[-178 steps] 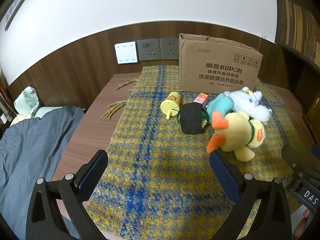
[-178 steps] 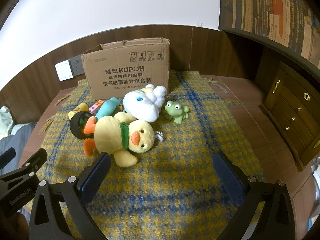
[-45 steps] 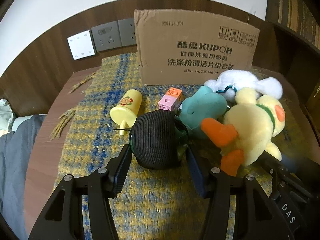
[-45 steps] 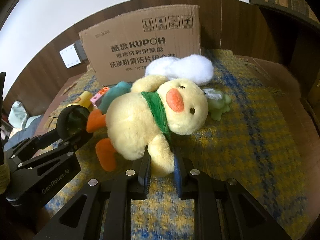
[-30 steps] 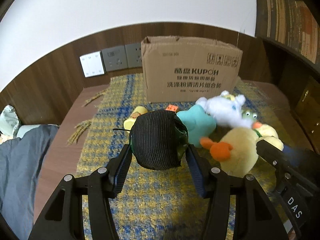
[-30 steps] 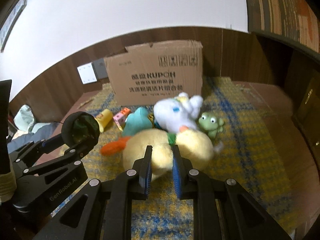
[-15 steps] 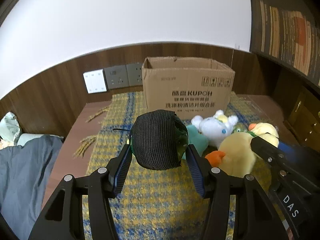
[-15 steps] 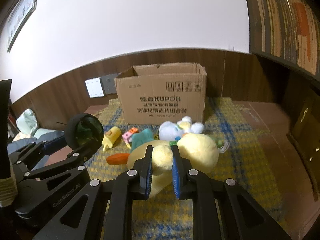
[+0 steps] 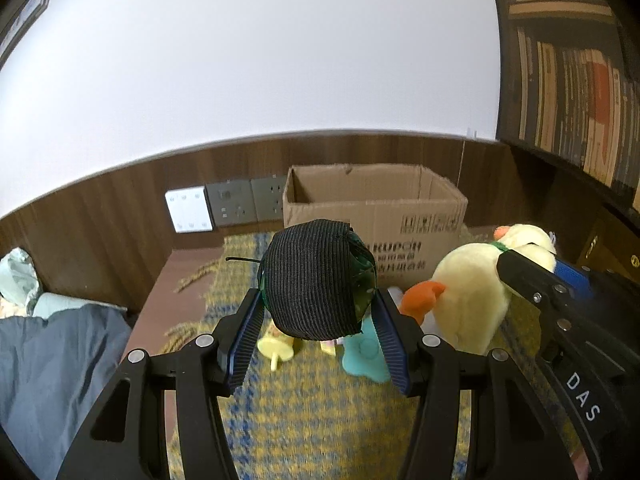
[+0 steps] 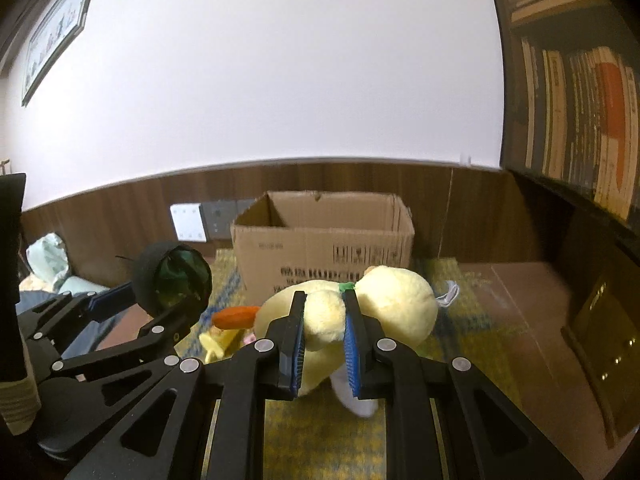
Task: Organize objects
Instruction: 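Lift the black knit ball with the left tool while the right tool carries the duck over the box, then open both tools to drop the ball and duck into the cardboard box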
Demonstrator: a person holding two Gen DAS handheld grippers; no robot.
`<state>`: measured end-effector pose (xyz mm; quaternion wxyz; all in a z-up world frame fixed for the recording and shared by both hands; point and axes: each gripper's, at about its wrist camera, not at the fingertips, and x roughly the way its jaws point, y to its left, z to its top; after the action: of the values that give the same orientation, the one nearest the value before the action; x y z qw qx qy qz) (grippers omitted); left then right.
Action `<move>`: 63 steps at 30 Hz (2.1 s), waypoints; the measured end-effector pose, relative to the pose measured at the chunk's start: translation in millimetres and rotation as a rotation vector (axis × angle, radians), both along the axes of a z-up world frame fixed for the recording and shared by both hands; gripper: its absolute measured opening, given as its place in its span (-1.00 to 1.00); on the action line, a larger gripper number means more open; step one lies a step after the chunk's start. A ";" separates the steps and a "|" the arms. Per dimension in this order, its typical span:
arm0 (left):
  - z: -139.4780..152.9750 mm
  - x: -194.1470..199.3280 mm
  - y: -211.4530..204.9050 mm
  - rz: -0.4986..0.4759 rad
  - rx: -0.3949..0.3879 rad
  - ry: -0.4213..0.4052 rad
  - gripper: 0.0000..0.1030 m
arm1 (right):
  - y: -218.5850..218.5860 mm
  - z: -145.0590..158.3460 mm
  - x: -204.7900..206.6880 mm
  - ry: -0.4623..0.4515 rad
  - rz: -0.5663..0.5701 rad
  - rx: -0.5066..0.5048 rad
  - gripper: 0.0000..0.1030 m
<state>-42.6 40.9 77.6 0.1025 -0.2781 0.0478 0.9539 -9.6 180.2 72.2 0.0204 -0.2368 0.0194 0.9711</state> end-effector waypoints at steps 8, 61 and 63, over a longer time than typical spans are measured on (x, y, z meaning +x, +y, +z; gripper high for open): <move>18.8 -20.5 0.3 0.007 0.001 0.022 0.07 | 3.9 16.5 -16.5 0.036 -0.010 0.010 -0.66; 40.7 -174.3 41.1 -0.018 -0.018 -0.005 0.73 | 68.9 54.4 -165.3 0.036 -0.171 0.018 0.81; 41.5 -171.2 38.7 -0.005 -0.020 0.000 0.74 | 68.8 54.4 -163.6 0.030 -0.173 0.020 0.81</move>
<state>-213.8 79.6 119.1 0.1022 -0.2790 0.0581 0.9531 -173.3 248.9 126.6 0.1064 -0.2194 0.0304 0.9693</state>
